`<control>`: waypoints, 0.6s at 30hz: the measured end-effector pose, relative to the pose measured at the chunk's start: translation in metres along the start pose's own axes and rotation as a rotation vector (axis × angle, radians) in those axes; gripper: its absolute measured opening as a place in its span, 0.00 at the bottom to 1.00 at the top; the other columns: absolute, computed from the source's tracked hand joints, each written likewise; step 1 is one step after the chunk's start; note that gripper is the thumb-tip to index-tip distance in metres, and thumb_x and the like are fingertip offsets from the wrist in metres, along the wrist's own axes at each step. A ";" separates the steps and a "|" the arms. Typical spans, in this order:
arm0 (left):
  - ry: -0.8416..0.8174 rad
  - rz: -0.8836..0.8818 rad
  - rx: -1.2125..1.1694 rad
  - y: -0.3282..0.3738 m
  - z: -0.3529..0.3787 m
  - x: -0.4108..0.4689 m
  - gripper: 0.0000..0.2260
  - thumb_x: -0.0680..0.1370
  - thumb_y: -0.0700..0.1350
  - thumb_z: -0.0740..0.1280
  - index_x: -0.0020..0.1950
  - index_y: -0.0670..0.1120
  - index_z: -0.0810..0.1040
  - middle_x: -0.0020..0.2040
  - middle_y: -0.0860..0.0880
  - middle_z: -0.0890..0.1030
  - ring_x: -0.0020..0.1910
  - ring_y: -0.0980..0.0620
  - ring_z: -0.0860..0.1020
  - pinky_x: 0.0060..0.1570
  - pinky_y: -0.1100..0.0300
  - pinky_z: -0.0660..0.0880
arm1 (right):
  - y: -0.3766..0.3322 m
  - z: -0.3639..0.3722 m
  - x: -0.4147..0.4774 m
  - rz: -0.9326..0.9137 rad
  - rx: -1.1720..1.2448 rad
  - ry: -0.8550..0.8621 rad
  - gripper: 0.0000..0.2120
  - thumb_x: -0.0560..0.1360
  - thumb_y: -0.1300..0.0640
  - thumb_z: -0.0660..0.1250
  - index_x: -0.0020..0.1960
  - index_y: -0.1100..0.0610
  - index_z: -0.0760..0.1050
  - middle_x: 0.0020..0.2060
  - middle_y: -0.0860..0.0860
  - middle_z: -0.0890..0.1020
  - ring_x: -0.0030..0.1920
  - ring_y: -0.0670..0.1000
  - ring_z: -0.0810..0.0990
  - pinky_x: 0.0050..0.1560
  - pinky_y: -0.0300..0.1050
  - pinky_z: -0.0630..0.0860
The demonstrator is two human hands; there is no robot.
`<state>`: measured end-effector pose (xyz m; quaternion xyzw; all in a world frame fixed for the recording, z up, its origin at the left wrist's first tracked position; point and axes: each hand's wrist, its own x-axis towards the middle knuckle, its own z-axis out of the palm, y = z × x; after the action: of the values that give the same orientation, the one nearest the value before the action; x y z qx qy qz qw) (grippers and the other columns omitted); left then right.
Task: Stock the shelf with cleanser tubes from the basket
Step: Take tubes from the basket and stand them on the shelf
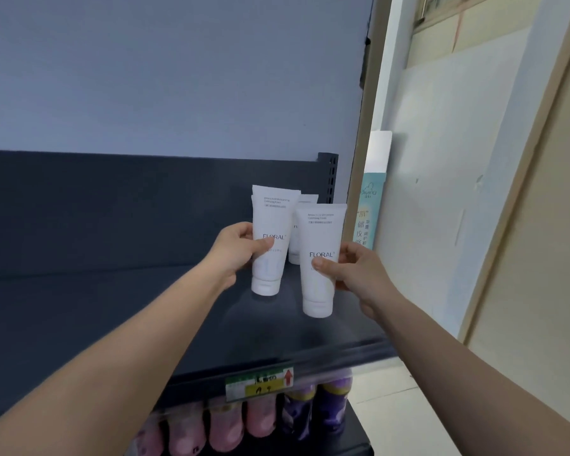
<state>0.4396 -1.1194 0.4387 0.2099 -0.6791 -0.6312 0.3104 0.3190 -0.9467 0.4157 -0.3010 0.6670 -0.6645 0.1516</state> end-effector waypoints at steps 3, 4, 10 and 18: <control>0.004 -0.012 0.039 -0.007 0.007 0.018 0.06 0.75 0.35 0.70 0.51 0.42 0.79 0.48 0.45 0.83 0.47 0.48 0.81 0.46 0.58 0.78 | 0.014 -0.001 0.025 0.020 -0.008 0.013 0.18 0.66 0.62 0.78 0.53 0.61 0.78 0.48 0.55 0.85 0.50 0.55 0.84 0.51 0.52 0.81; 0.006 -0.019 0.045 -0.010 0.009 0.023 0.07 0.75 0.35 0.70 0.51 0.41 0.79 0.48 0.45 0.83 0.46 0.49 0.81 0.45 0.60 0.77 | 0.018 -0.002 0.033 0.024 -0.011 0.014 0.18 0.66 0.62 0.78 0.53 0.61 0.78 0.48 0.55 0.85 0.50 0.55 0.84 0.51 0.53 0.81; 0.054 -0.058 0.082 -0.028 0.018 0.052 0.09 0.74 0.34 0.70 0.53 0.42 0.79 0.47 0.46 0.83 0.45 0.51 0.81 0.41 0.61 0.76 | 0.038 -0.009 0.074 0.022 -0.052 -0.005 0.17 0.66 0.61 0.78 0.52 0.59 0.77 0.47 0.54 0.84 0.49 0.54 0.84 0.52 0.53 0.81; 0.150 -0.088 0.088 -0.046 0.030 0.075 0.09 0.74 0.34 0.70 0.48 0.46 0.78 0.50 0.46 0.83 0.49 0.49 0.81 0.43 0.61 0.76 | 0.055 -0.011 0.118 0.019 -0.096 -0.052 0.17 0.65 0.58 0.79 0.51 0.57 0.78 0.45 0.50 0.84 0.49 0.52 0.83 0.53 0.52 0.80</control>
<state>0.3601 -1.1541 0.4053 0.2999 -0.6712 -0.5960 0.3229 0.2101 -1.0128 0.3857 -0.3189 0.6967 -0.6222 0.1605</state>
